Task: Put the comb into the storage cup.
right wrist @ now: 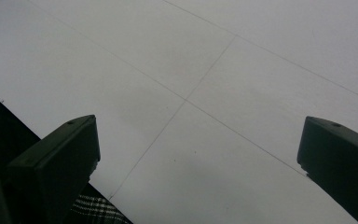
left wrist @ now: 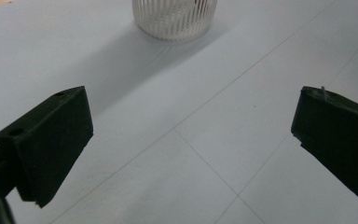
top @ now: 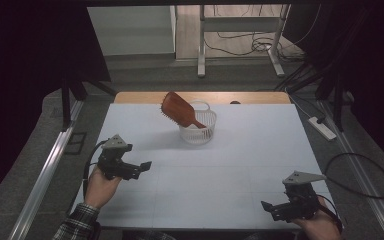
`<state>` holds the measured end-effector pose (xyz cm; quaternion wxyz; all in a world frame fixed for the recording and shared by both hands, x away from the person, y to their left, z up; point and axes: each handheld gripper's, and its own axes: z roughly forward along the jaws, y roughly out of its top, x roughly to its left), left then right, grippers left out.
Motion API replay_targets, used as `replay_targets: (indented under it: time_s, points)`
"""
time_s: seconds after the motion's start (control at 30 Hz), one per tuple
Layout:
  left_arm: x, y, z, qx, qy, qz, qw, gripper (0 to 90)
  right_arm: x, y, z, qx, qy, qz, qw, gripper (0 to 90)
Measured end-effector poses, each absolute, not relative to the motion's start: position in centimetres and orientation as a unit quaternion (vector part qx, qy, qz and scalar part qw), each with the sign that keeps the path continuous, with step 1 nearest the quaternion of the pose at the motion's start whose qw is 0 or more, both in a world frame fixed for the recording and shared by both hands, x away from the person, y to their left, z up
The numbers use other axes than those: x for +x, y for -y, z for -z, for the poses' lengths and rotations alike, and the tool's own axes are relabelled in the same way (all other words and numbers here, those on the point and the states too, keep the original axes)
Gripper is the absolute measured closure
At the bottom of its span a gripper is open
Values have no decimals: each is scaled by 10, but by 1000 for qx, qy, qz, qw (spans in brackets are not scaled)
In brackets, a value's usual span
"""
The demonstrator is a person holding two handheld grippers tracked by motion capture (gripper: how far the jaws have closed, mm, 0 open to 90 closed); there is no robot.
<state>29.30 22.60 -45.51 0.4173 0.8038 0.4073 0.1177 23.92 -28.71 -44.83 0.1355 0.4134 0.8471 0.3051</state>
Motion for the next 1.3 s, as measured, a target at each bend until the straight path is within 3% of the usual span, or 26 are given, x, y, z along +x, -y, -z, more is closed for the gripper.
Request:
replay_targets:
  time_s: [1.3]
  points:
    - [232, -253, 466, 798, -428, -124, 406, 0, 235, 287, 446, 419, -837, -311, 167, 0]
